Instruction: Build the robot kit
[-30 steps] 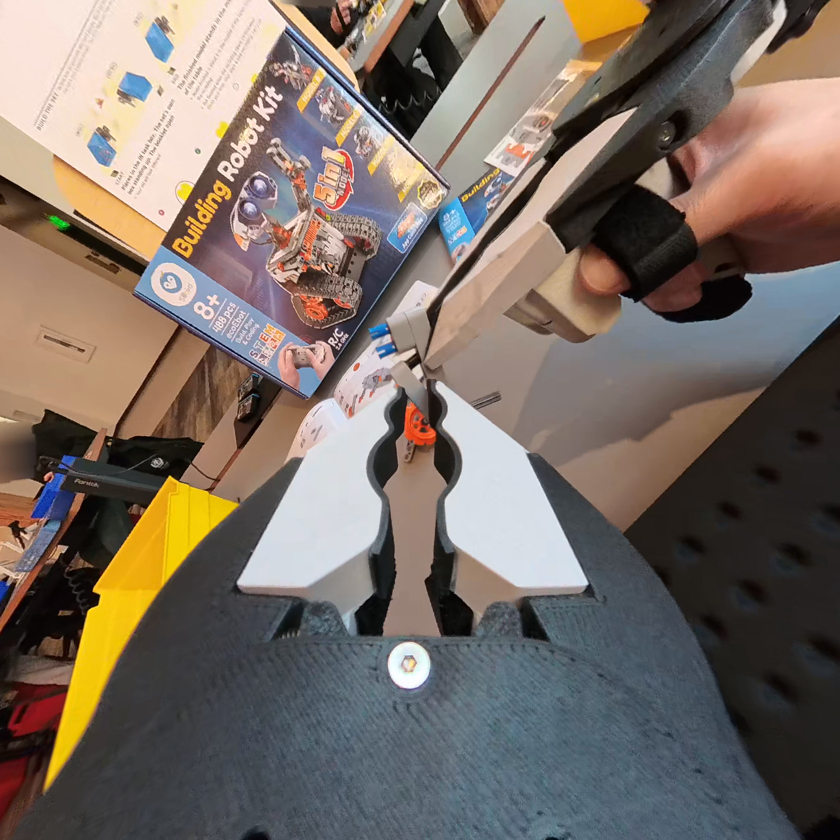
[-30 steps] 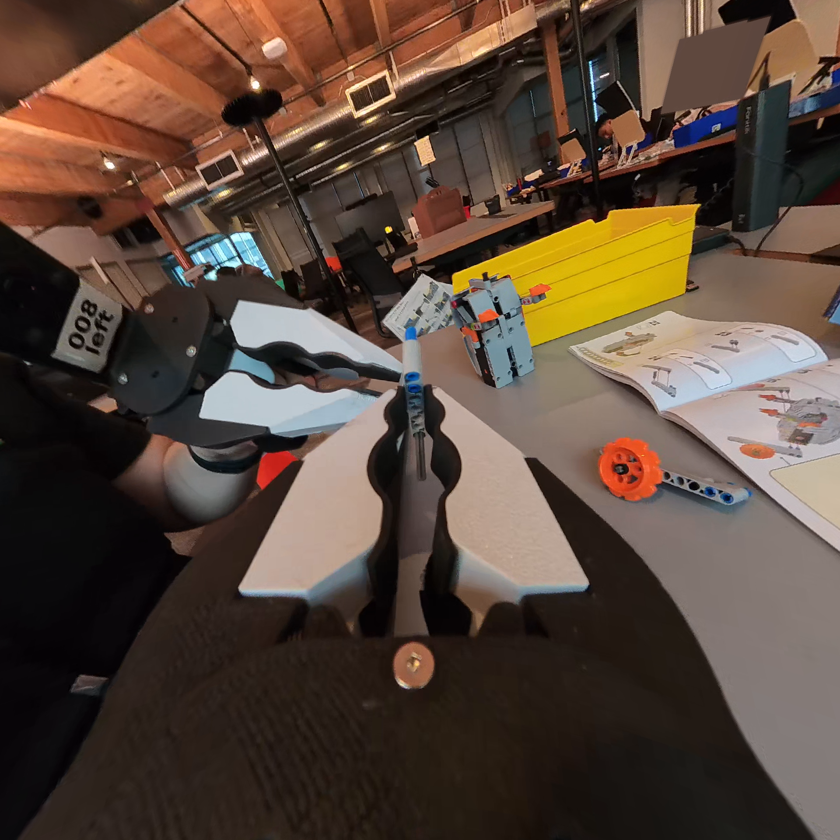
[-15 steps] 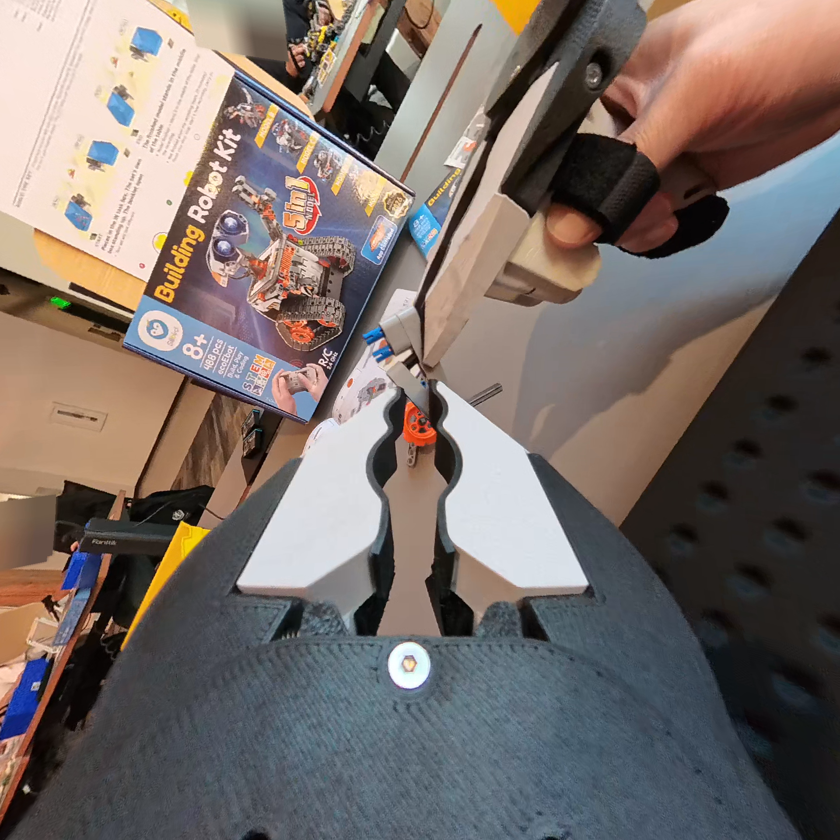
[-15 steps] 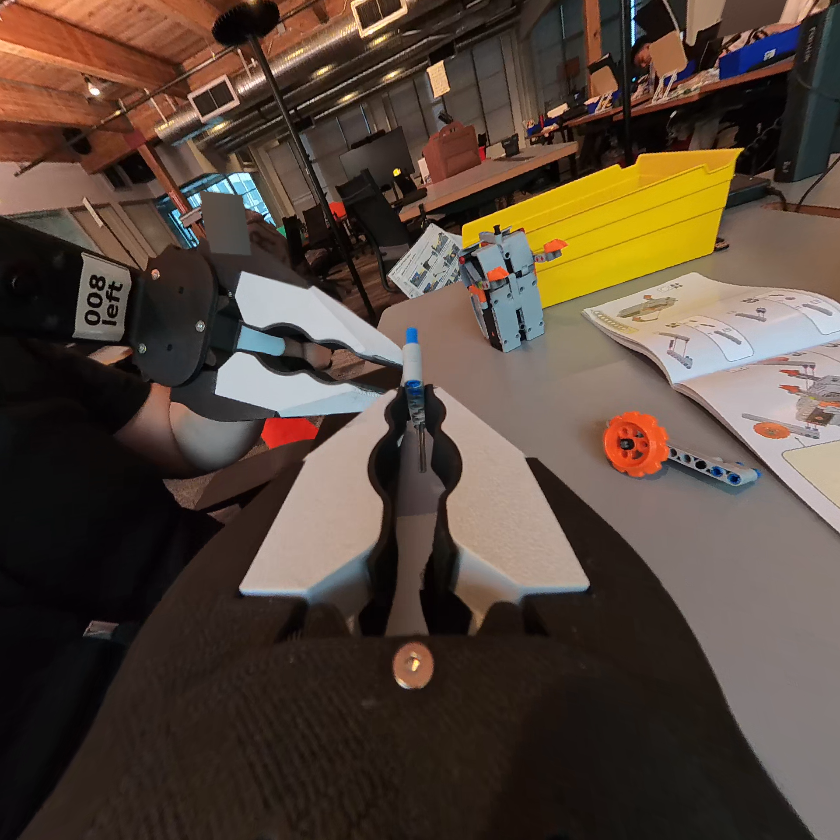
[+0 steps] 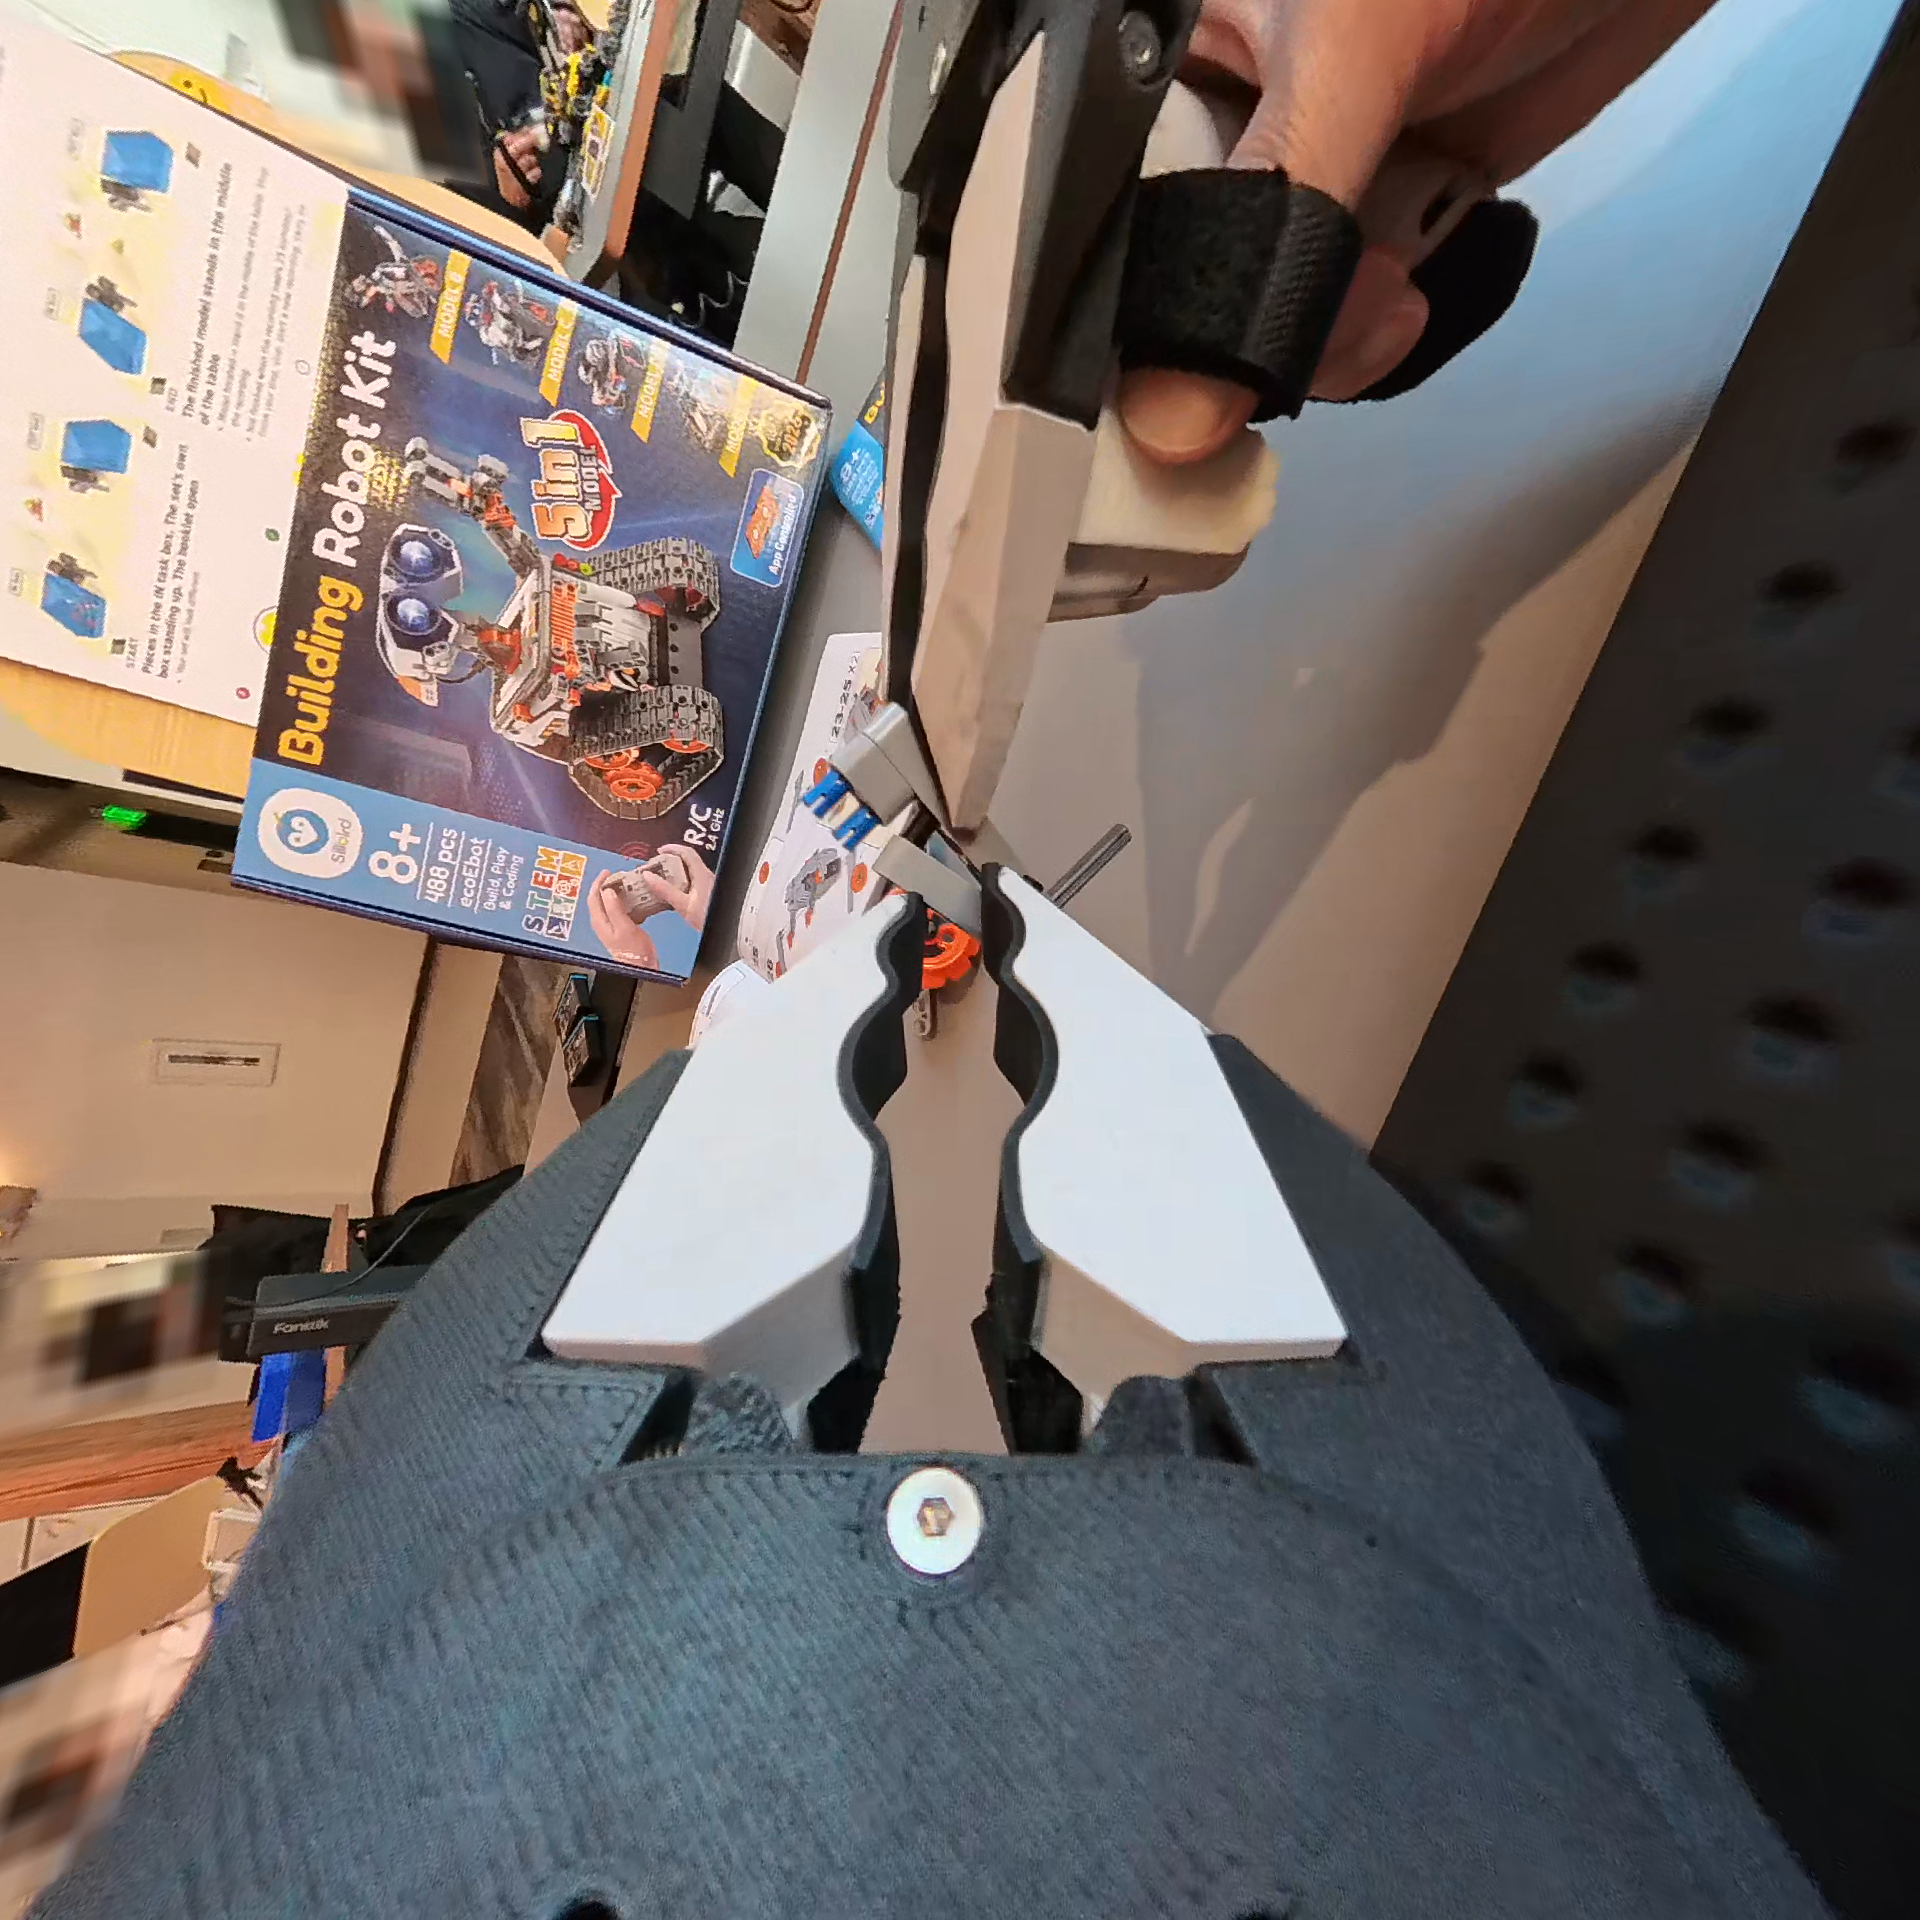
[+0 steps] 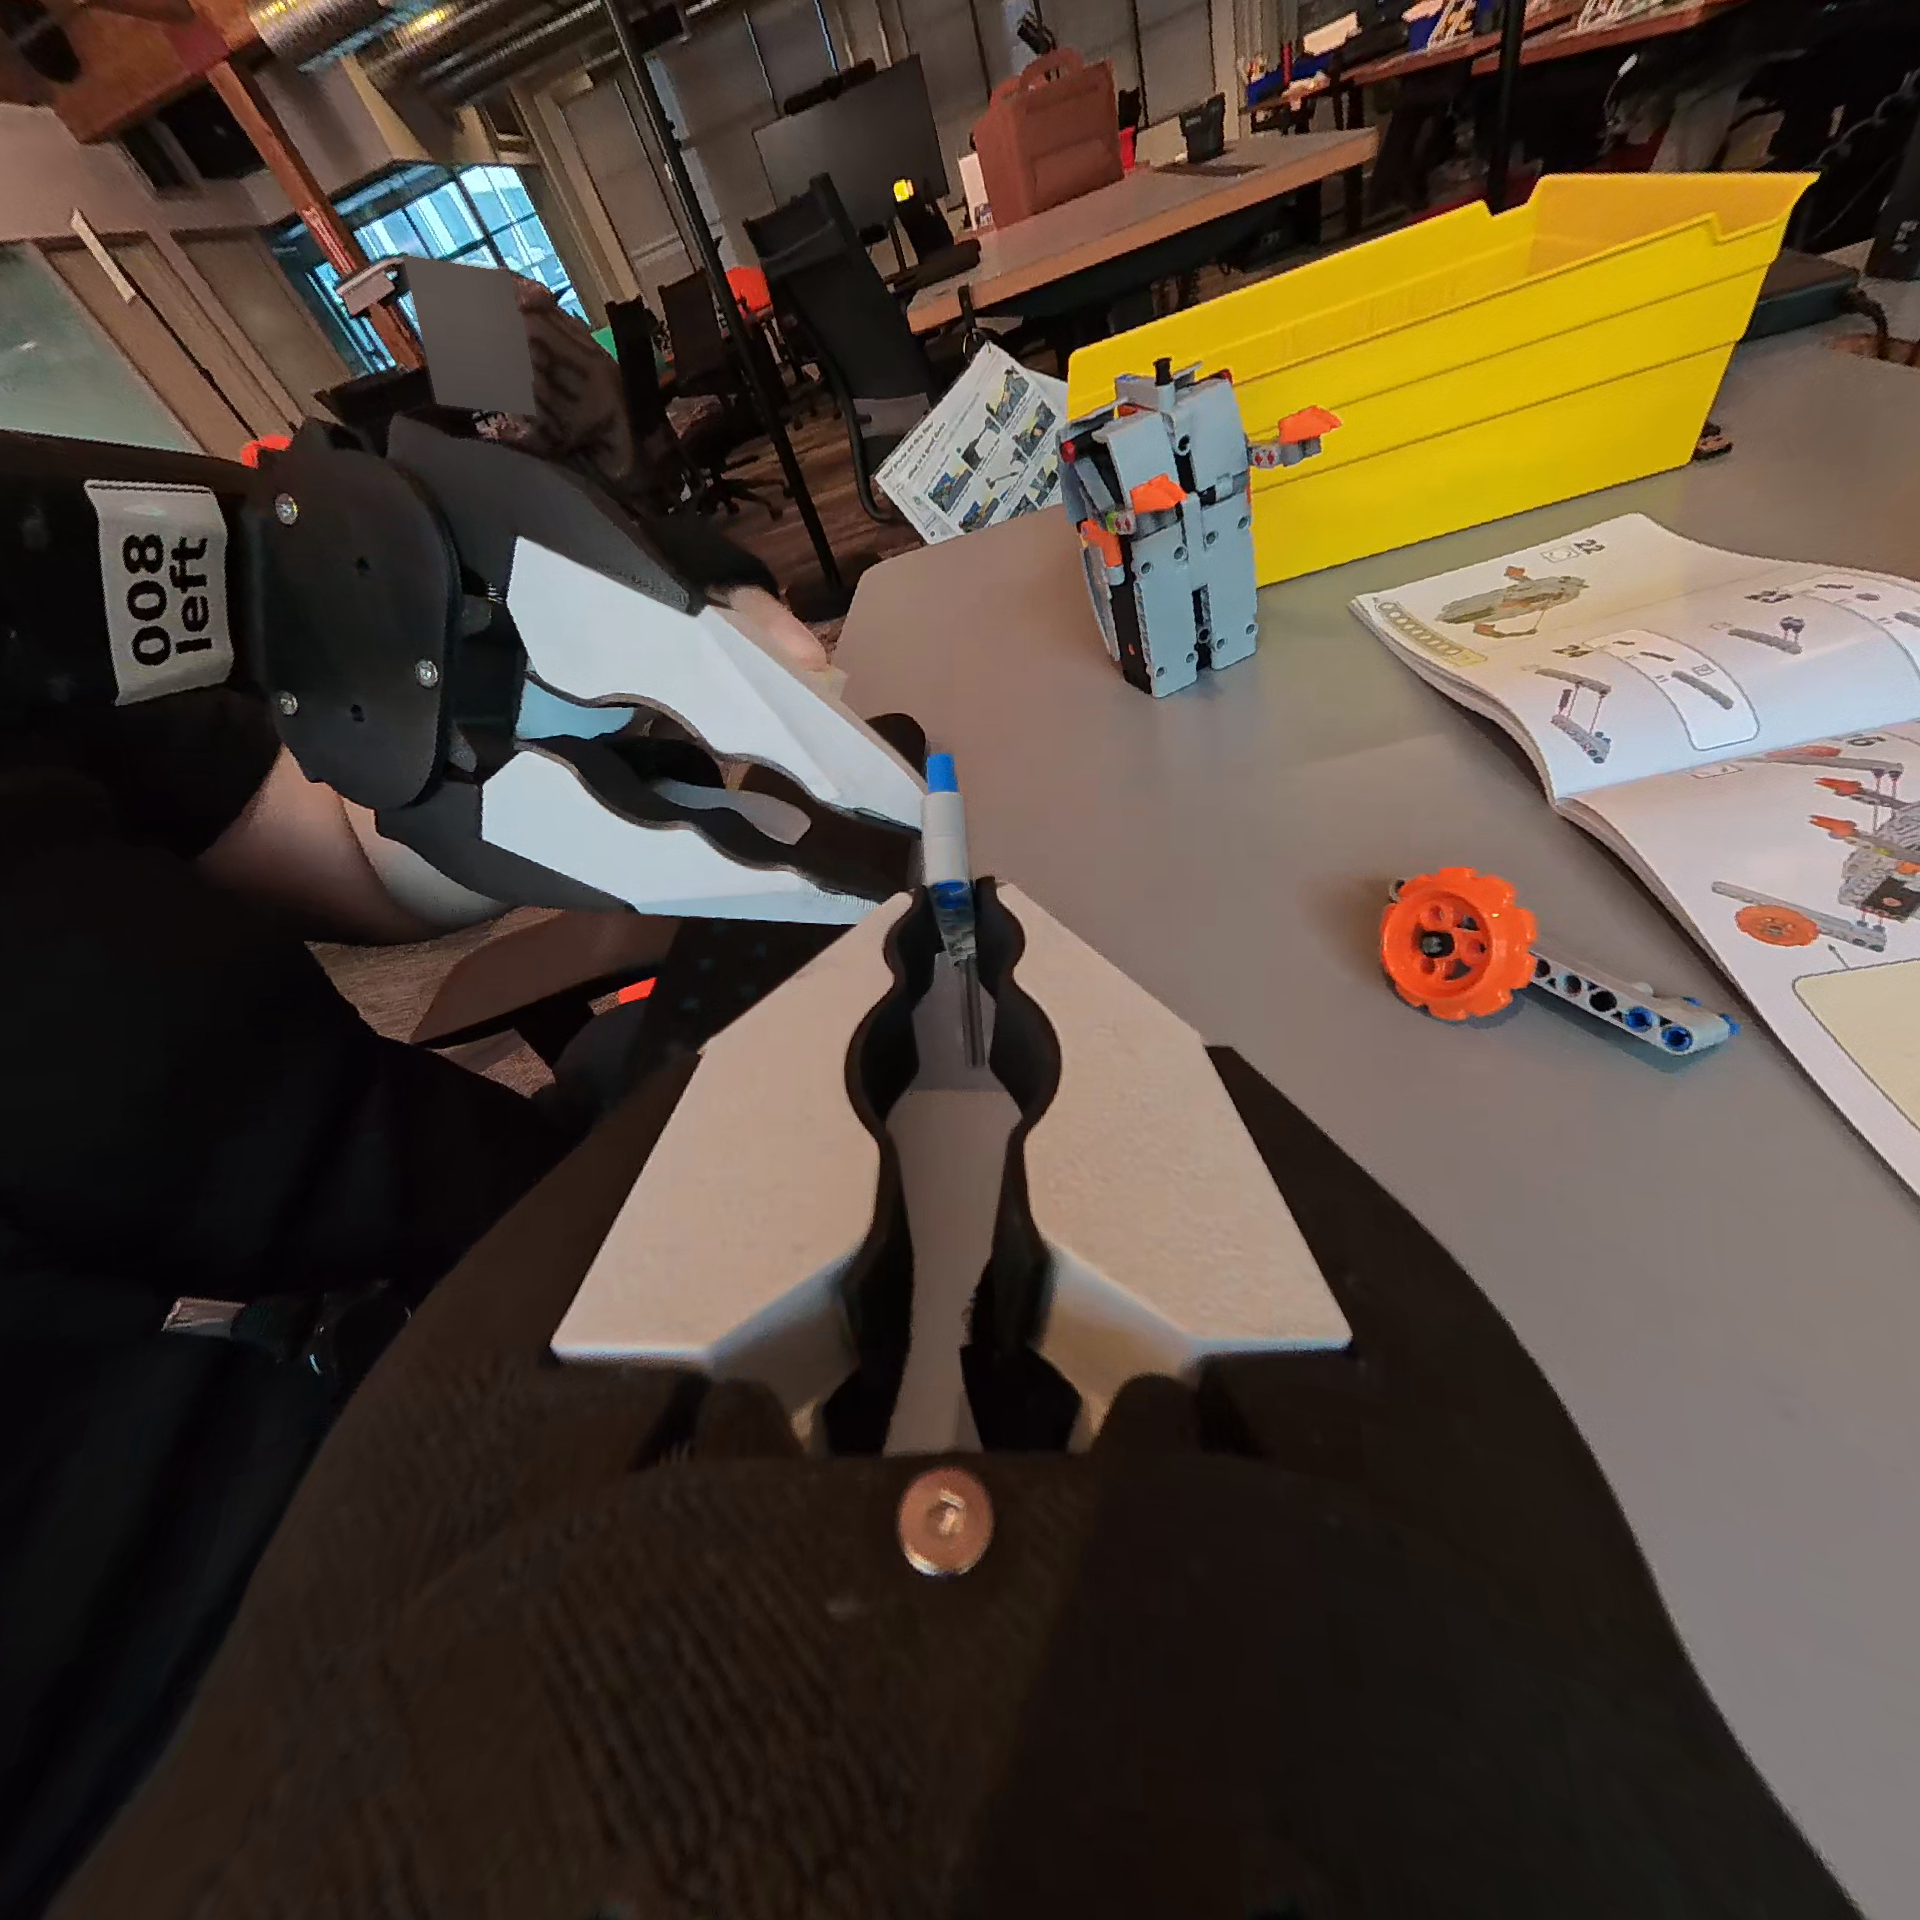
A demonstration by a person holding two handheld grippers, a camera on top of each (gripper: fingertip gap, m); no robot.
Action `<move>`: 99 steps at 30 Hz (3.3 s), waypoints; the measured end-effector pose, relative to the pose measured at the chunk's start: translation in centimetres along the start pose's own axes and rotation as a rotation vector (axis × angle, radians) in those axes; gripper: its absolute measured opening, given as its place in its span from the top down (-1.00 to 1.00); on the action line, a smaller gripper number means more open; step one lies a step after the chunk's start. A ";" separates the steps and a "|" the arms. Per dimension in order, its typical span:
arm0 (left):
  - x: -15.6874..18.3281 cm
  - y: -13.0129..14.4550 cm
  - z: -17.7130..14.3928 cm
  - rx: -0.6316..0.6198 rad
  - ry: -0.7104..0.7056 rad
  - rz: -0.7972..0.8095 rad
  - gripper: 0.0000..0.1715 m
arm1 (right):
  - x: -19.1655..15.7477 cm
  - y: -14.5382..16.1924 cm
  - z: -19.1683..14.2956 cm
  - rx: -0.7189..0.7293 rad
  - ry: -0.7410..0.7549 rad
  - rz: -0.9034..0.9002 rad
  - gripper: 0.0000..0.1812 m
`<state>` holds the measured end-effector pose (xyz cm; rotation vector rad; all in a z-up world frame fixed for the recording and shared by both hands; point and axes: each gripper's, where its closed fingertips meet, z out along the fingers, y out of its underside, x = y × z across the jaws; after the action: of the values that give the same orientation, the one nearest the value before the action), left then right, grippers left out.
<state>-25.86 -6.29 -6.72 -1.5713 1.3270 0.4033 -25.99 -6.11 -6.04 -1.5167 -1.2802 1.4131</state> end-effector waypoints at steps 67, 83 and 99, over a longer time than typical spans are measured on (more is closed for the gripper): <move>1.8 1.9 2.4 0.006 0.074 -0.145 0.92 | 2.0 3.5 0.7 -0.126 -0.040 0.274 0.94; 2.6 2.2 2.9 -0.017 0.158 -0.180 0.92 | 2.5 3.9 1.2 -0.090 -0.053 0.434 0.93; 2.2 1.5 2.9 0.051 0.263 -0.333 0.90 | 2.4 3.2 0.5 -0.029 -0.099 0.543 0.93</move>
<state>-25.44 -4.88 -10.38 -1.8079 1.2255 -0.0446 -26.08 -4.75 -9.85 -1.9276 -0.9814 1.8289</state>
